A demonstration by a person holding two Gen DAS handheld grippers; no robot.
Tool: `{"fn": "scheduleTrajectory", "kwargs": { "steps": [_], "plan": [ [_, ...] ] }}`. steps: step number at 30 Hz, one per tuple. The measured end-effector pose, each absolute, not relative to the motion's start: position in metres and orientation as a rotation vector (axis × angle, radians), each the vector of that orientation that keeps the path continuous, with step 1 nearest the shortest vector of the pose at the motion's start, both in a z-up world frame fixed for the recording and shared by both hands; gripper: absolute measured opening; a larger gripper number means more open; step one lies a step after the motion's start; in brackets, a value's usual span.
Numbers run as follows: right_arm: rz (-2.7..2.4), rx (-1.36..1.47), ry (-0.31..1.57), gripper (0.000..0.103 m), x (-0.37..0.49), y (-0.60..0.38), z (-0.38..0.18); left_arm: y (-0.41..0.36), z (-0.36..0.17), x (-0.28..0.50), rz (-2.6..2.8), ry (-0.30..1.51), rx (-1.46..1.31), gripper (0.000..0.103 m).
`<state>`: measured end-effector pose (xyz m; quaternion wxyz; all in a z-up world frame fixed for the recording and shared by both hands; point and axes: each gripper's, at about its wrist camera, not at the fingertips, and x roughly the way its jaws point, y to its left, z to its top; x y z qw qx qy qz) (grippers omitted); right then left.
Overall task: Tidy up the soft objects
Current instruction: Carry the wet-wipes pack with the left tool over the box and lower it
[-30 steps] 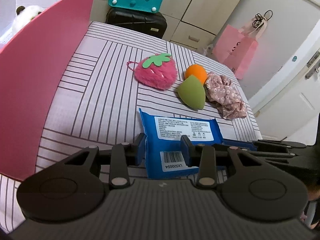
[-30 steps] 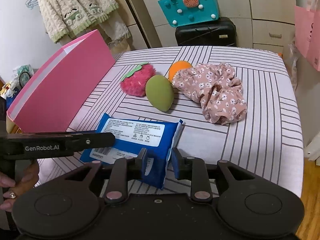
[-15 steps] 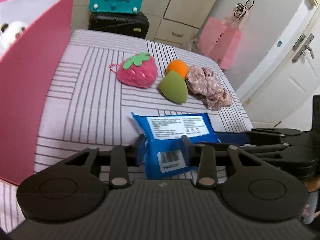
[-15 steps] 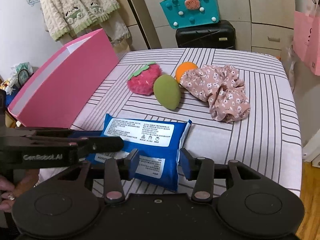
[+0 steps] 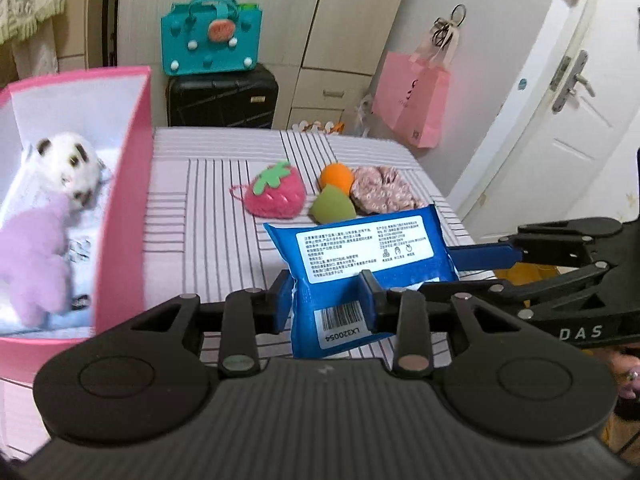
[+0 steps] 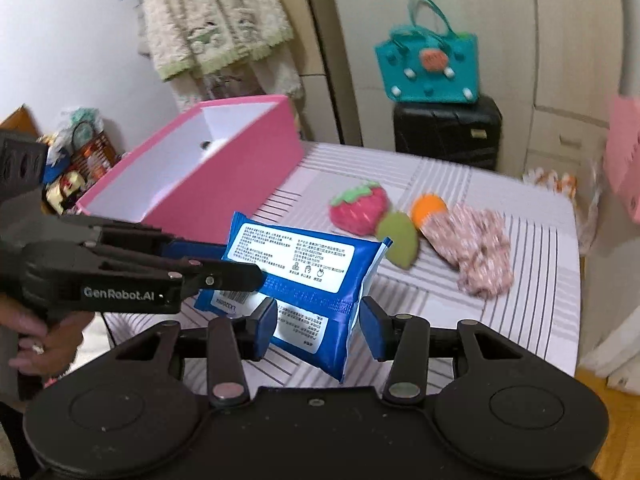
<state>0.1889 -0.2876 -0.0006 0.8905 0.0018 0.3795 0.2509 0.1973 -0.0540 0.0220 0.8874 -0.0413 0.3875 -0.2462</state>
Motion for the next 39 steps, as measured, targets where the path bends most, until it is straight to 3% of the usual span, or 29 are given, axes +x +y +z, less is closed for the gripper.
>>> {"fn": "scheduleTrajectory", "kwargs": {
  "steps": [16, 27, 35, 39],
  "plan": [
    [0.650, -0.179, 0.611, 0.060, 0.171, -0.197, 0.064, 0.041, 0.097, 0.163, -0.422, 0.668, -0.112, 0.034],
    [0.733, -0.277, 0.575, 0.067, 0.228, -0.129, 0.084, 0.100, 0.120, 0.209, -0.280, 0.639, -0.127, 0.034],
    [0.825, -0.291, 0.627, 0.066, 0.289, -0.090, 0.072, 0.136, 0.111, 0.281, -0.199, 0.777, -0.096, 0.034],
    [0.821, -0.312, 0.666, 0.054, 0.309, -0.076, 0.056, 0.141, 0.094, 0.315, -0.181, 0.876, -0.045, 0.034]
  ]
}}
